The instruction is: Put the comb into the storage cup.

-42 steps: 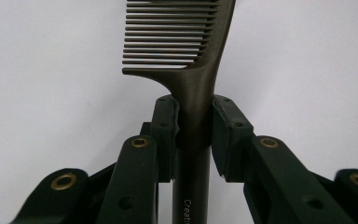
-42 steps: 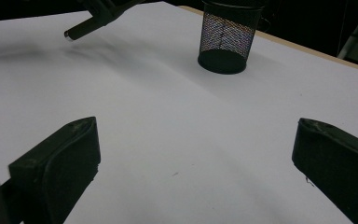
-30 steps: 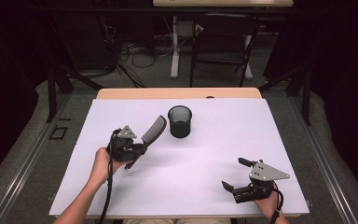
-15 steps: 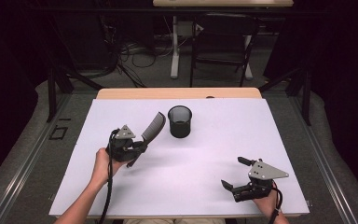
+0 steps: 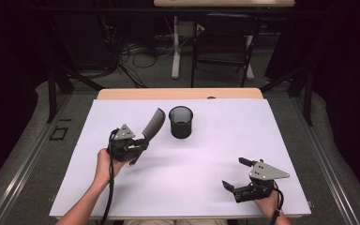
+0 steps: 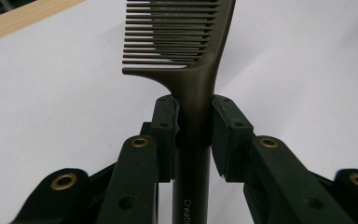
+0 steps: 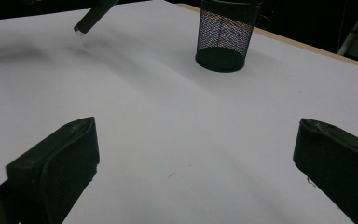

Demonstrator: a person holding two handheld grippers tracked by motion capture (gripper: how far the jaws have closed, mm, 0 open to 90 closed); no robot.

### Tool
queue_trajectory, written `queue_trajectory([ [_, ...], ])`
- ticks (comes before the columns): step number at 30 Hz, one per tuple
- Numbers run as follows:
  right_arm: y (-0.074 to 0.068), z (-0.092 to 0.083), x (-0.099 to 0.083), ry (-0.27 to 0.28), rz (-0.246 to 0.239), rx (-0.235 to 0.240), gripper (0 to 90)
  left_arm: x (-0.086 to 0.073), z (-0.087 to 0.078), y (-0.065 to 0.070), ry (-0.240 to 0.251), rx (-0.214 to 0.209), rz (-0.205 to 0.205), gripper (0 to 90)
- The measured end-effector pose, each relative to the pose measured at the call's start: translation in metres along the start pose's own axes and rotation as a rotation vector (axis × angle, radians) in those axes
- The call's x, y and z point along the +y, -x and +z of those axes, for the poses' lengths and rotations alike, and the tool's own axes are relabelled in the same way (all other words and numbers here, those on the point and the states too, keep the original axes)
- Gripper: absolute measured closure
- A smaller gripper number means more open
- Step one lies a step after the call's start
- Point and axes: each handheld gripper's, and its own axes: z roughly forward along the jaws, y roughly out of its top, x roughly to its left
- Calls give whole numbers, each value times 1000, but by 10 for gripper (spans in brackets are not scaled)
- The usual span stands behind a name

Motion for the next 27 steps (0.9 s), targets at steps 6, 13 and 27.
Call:
queue_trajectory([
  [6,-1,1,1,-1,-3,4,0,0,1,-1,17,7,-11,725],
  [13,-1,0,0,-2,0,3,0,1,2,-1,50,20,-10,725],
  [27,-1,1,-1,-5,3,-2,0,6,2,0,98,33,-12,725],
])
